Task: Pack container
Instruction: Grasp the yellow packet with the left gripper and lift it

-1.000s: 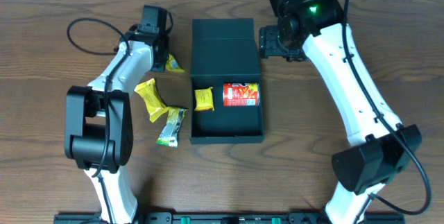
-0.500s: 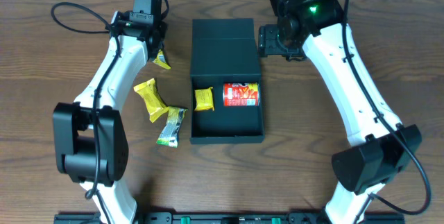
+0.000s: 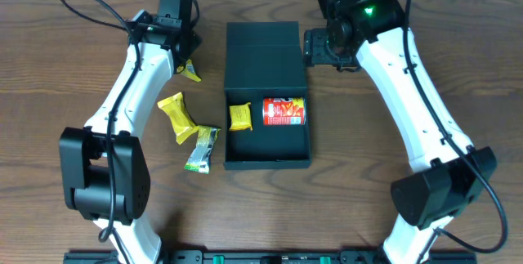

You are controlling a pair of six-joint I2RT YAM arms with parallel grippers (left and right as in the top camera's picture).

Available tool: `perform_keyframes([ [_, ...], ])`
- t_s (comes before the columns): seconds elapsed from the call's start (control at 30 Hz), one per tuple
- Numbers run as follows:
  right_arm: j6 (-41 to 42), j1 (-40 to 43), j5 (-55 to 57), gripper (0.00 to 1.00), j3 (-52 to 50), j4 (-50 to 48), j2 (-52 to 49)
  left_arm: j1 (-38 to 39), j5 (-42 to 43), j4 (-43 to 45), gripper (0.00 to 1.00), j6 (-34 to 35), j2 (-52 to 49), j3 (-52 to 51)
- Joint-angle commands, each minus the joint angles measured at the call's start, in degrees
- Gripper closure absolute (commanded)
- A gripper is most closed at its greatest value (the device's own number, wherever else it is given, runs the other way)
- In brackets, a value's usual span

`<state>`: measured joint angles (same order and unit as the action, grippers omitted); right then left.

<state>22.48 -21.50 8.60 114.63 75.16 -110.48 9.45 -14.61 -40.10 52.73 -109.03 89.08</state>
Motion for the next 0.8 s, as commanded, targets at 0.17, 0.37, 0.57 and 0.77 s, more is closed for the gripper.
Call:
perform_keyframes([
  [0.17,-2.86,0.22,0.66,0.14,0.63,-0.02,0.35,-0.96,10.99,1.38,0.05,0.68,-3.17,1.09],
  [0.37,-2.91,0.22,1.36,0.12,0.63,-0.42,0.33,-0.81,14.82,2.01,0.05,-4.92,-3.17,1.09],
  [0.57,-2.86,0.22,2.12,0.1,0.63,-0.42,0.35,-0.66,9.88,-1.16,0.04,-0.85,-3.19,1.09],
  [0.77,-2.89,0.22,2.16,0.01,0.63,-0.83,0.33,-2.05,9.7,-1.62,0.04,2.89,-4.35,1.09],
])
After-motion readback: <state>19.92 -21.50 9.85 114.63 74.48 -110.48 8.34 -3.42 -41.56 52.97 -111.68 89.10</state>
